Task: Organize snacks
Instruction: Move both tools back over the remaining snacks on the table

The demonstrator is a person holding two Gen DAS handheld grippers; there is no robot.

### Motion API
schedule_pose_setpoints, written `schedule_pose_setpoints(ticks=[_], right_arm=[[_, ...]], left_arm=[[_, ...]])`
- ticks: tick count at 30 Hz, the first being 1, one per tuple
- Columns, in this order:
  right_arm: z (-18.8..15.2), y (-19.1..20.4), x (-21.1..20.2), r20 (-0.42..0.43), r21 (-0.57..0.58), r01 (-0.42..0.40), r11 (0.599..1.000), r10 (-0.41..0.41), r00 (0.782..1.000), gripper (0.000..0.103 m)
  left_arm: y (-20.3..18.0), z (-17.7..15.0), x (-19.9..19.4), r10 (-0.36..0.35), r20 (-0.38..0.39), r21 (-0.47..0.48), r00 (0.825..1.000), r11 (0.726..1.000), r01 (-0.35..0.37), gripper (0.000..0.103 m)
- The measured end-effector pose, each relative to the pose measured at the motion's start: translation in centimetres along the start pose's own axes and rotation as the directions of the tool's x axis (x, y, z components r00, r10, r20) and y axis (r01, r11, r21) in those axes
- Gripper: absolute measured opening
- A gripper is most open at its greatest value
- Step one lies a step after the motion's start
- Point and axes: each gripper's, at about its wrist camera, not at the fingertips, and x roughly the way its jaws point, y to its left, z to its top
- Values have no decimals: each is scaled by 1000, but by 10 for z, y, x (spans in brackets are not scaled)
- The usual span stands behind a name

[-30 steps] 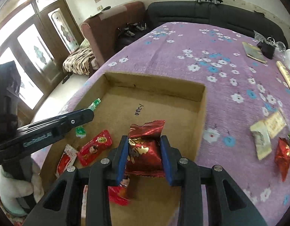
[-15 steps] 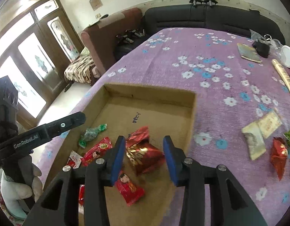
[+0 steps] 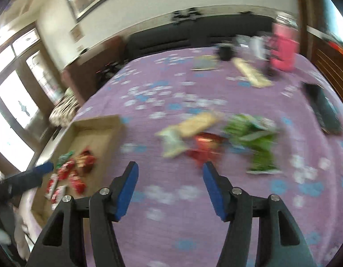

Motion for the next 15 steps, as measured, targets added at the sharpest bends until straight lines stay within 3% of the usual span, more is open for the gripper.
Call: schedule_pose_setpoints(ticks=[7,12,15], right_arm=[[-9,-84,-13,13,156,61,986,-64,998,59],[-6,-108,-7,18,199,59,978,-64,998,59],[-1,-113,-2,17,213,55,975,-60,998,59]], left_arm=[[-55,-30,85,-61,-177,50,982,996,71,94],[-64,-39,115,-20,-225,61,974,998,34,94],[-69,-42,116,-9,-214,68,977,997,24,95]])
